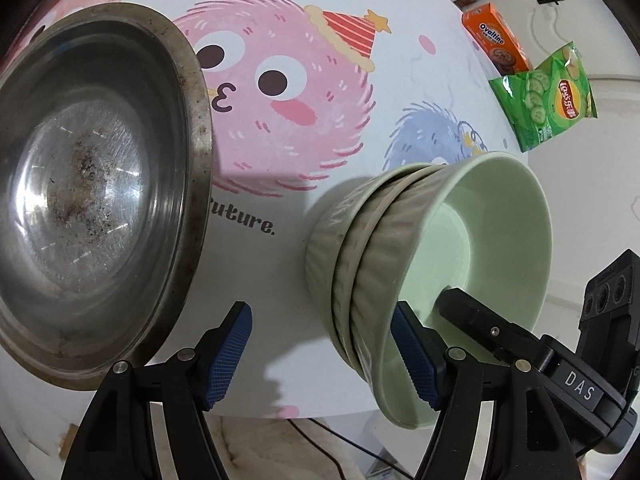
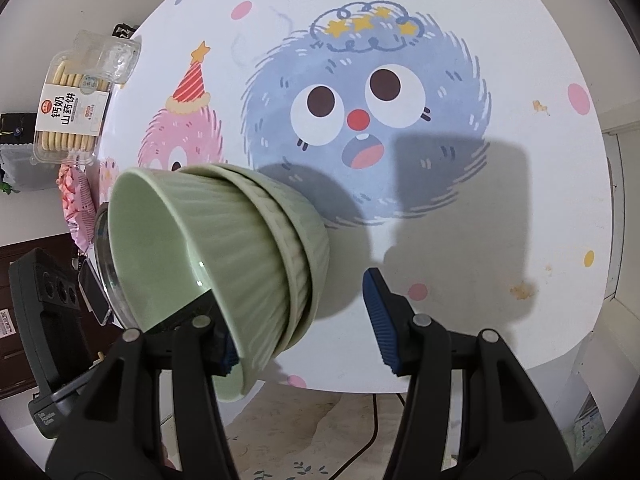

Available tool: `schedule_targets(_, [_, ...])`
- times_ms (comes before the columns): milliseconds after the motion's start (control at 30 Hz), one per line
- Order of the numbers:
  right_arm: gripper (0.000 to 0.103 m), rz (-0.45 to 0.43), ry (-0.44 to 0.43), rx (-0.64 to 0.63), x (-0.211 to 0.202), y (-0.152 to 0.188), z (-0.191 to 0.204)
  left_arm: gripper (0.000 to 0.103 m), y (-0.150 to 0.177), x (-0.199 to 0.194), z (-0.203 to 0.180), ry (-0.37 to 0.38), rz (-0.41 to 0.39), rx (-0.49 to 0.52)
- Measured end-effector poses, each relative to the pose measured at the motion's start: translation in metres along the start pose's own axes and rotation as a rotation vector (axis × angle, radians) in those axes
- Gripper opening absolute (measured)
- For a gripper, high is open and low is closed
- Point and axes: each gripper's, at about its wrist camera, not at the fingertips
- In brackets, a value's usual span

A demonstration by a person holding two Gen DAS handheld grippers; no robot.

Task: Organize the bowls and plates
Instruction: 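Grasp the rim of the nested green bowl stack with both grippers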

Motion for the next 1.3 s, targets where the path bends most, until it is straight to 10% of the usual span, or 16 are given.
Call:
schedule_targets(433, [0.038,0.001,-0.064,-0.036,0.0013,-0.0022,0.0035,0.028,0.0015,-0.0083,-0.005,0.06,-0.01,0.007])
schedule_targets(1300, [0.033,-0.001,-0.041,-0.034,0.001,0.004,0.0064,0.027,0.0003,-0.0061,-0.0075,0.045,0.012,0.049])
Point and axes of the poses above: each gripper's, at about its wrist camera, not at the fingertips, and x roughly the way its jaws point, z to its left, y to its underside, and after that the axes turned 6 degrees about -x, right-handed
